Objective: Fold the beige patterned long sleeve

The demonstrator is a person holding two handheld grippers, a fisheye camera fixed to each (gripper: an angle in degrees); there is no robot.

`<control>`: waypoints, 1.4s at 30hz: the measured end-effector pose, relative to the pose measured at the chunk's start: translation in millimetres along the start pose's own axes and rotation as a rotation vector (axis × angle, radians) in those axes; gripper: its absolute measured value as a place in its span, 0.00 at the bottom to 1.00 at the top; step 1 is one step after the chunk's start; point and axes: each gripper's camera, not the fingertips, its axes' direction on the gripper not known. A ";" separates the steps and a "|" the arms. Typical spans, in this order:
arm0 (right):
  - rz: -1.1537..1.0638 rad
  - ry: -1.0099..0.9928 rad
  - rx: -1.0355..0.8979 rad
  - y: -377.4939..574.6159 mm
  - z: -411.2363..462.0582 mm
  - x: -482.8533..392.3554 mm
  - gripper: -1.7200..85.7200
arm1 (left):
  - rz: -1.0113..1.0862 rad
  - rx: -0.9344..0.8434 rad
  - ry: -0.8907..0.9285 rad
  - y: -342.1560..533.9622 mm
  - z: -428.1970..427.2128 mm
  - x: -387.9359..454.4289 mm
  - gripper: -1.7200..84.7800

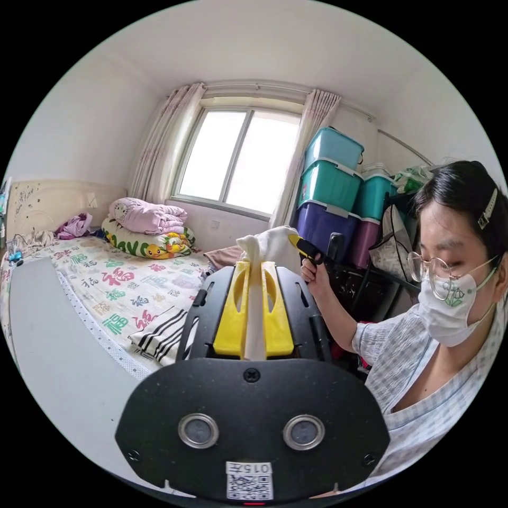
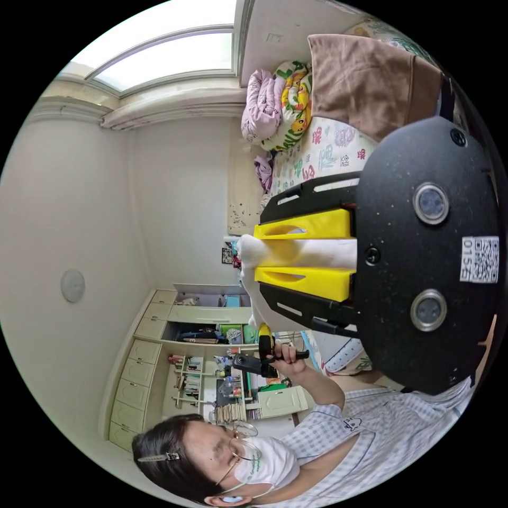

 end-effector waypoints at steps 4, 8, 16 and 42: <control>0.062 -0.015 -0.054 7.2 18.6 36.7 0.11 | -0.061 -0.044 -0.010 25.5 70.1 -30.0 0.04; 0.134 -0.034 -0.161 27.6 76.5 79.2 0.11 | -0.139 -0.117 -0.110 65.6 131.6 -88.2 0.04; 0.253 0.073 -0.359 55.8 219.0 132.5 0.11 | -0.271 -0.228 -0.328 146.4 246.0 -224.5 0.04; 0.180 0.468 -0.653 -190.8 262.9 11.0 0.07 | -0.237 -0.441 -0.463 286.5 347.3 -223.9 0.04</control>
